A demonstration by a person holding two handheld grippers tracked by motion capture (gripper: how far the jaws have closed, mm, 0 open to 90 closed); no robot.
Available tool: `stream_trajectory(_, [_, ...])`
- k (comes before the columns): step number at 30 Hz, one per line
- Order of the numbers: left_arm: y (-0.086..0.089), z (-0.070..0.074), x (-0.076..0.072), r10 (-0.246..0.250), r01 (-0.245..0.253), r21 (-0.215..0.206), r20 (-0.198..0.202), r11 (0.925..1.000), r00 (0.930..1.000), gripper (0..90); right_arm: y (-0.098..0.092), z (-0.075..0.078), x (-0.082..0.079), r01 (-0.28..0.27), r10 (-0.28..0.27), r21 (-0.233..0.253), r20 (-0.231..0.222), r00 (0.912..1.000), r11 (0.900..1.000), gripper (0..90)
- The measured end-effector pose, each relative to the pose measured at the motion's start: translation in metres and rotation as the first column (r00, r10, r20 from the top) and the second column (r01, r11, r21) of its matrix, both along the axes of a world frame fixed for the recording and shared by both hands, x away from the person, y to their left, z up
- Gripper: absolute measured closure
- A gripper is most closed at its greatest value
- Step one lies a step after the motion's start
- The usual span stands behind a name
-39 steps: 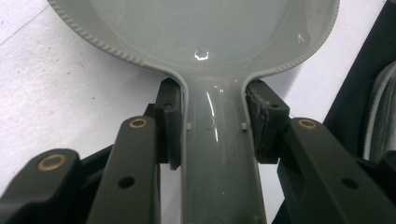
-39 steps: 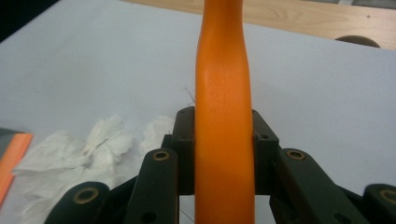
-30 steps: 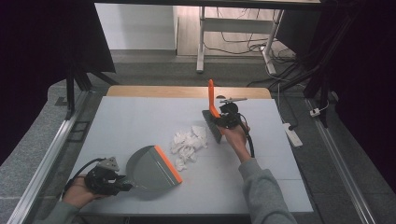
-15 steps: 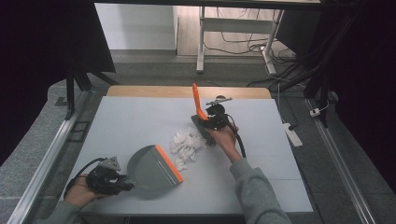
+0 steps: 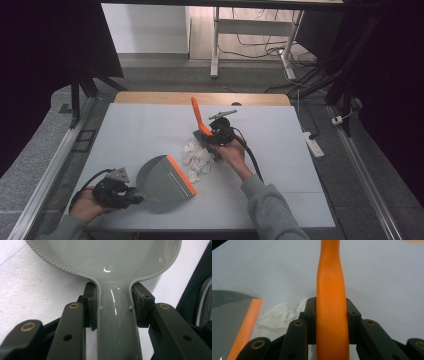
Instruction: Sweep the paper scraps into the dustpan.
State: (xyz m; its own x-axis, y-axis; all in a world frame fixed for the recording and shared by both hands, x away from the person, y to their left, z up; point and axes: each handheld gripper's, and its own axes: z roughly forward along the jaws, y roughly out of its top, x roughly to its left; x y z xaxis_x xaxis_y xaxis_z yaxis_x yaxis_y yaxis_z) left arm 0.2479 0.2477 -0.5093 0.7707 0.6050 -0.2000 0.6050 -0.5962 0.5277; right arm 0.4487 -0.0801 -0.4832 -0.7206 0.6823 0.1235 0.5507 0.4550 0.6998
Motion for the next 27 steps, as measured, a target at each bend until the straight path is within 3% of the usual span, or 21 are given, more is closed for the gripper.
stream_trajectory(11, [0.0,-0.001,0.0,0.003,-0.003,-0.002,0.001,1.0,1.0,61.2,0.018,0.0,-0.023,-0.083,0.082,0.014,0.007,0.9966,0.996,70.1])
stream_trajectory(14, [-0.001,-0.001,0.0,0.003,-0.003,0.0,0.001,1.0,1.0,61.2,0.028,0.001,-0.035,-0.128,0.129,0.042,-0.012,0.9916,0.991,70.1])
stream_trajectory(18, [0.0,-0.001,0.001,0.002,-0.002,-0.002,0.0,1.0,1.0,61.2,0.038,0.001,-0.047,-0.175,0.175,0.036,-0.004,0.9845,0.984,70.1])
stream_trajectory(21, [0.0,-0.001,0.0,0.005,-0.005,-0.006,0.001,1.0,1.0,61.2,0.041,0.004,-0.055,-0.199,0.2,0.062,-0.004,0.9799,0.978,70.1])
stream_trajectory(24, [0.0,-0.001,0.0,0.003,-0.003,-0.003,0.002,1.0,1.0,61.1,0.038,0.01,-0.059,-0.206,0.205,0.086,0.011,0.9786,0.975,70.1])
stream_trajectory(27, [0.0,-0.001,0.0,0.004,-0.004,-0.003,0.003,1.0,1.0,61.2,0.03,0.017,-0.057,-0.182,0.18,0.105,0.027,0.9832,0.978,70.1])
